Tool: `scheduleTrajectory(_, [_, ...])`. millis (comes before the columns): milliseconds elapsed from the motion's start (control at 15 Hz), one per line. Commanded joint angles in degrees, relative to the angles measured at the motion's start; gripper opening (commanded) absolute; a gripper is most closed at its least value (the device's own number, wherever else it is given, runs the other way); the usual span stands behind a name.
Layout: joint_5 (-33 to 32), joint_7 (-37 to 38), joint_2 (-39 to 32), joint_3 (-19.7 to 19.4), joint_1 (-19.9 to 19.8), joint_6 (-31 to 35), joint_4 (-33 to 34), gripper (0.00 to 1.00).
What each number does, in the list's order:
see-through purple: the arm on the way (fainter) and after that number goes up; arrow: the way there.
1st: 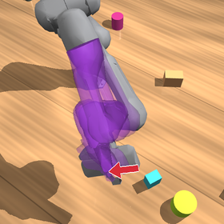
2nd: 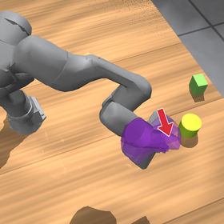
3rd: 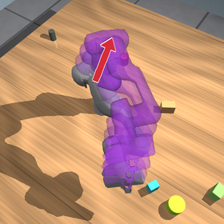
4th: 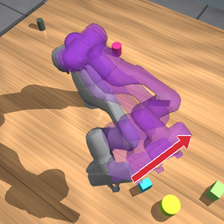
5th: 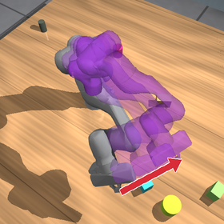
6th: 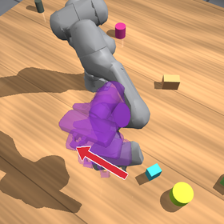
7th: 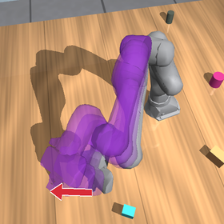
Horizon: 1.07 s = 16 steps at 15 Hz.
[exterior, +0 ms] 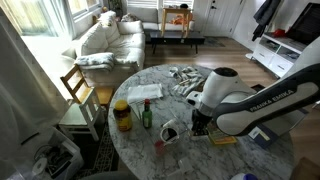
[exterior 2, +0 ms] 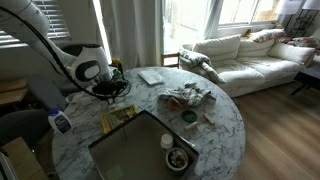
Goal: Put the yellow book in the clear container on the left
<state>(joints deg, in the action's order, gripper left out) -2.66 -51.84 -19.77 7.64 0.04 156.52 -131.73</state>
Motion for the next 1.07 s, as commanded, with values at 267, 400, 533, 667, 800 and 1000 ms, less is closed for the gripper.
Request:
scheduleTrajectory(267, [-6.94,23.29,2.24,-5.61,3.35,-2.95,0.61,0.74])
scheduleTrajectory(400, [-9.63,30.71,3.56,-7.23,3.77,-4.72,0.17,0.9])
scheduleTrajectory(533, [-12.05,38.05,4.21,-8.84,4.47,-6.37,-0.08,1.0])
scheduleTrajectory(667, [-14.2,45.66,4.34,-10.09,5.31,-8.2,-0.12,1.0])
scheduleTrajectory(800, [-16.42,53.41,4.06,-11.28,6.35,-10.01,-0.19,1.0])
scheduleTrajectory(1000, [-14.94,53.38,3.17,-9.79,4.92,-10.6,0.82,1.0])
